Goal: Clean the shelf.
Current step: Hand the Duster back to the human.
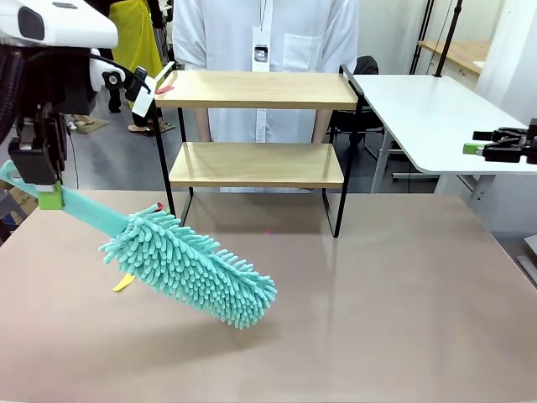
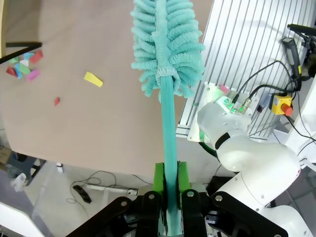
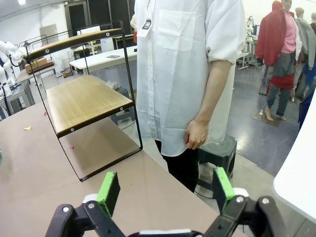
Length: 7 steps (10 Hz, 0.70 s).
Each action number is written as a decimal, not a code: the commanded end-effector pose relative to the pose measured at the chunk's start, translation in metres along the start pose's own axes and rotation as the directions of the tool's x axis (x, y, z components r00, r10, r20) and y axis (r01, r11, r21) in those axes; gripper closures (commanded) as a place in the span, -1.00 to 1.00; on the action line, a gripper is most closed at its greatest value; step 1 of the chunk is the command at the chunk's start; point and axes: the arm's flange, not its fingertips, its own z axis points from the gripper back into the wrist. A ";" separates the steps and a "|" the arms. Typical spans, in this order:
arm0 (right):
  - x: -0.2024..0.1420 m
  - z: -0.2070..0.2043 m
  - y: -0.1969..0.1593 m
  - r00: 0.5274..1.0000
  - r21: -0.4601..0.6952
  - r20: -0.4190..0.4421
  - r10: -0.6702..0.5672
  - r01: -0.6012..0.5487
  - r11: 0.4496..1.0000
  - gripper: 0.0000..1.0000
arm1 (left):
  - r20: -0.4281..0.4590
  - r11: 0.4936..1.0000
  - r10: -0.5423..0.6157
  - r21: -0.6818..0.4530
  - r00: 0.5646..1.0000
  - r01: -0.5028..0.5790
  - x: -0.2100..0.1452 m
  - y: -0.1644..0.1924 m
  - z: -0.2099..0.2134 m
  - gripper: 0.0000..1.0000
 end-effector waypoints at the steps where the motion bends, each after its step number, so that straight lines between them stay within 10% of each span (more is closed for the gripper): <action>1: 0.003 -0.001 0.001 1.000 0.002 0.003 0.005 -0.005 1.000 -1.00 | 0.013 1.000 0.006 -0.007 1.000 -0.006 -0.002 -0.003 -0.001 0.74; 7: 0.003 -0.001 0.001 1.000 0.002 0.003 0.005 -0.005 1.000 -1.00 | 0.013 1.000 0.006 -0.007 1.000 -0.006 -0.002 -0.003 -0.001 0.74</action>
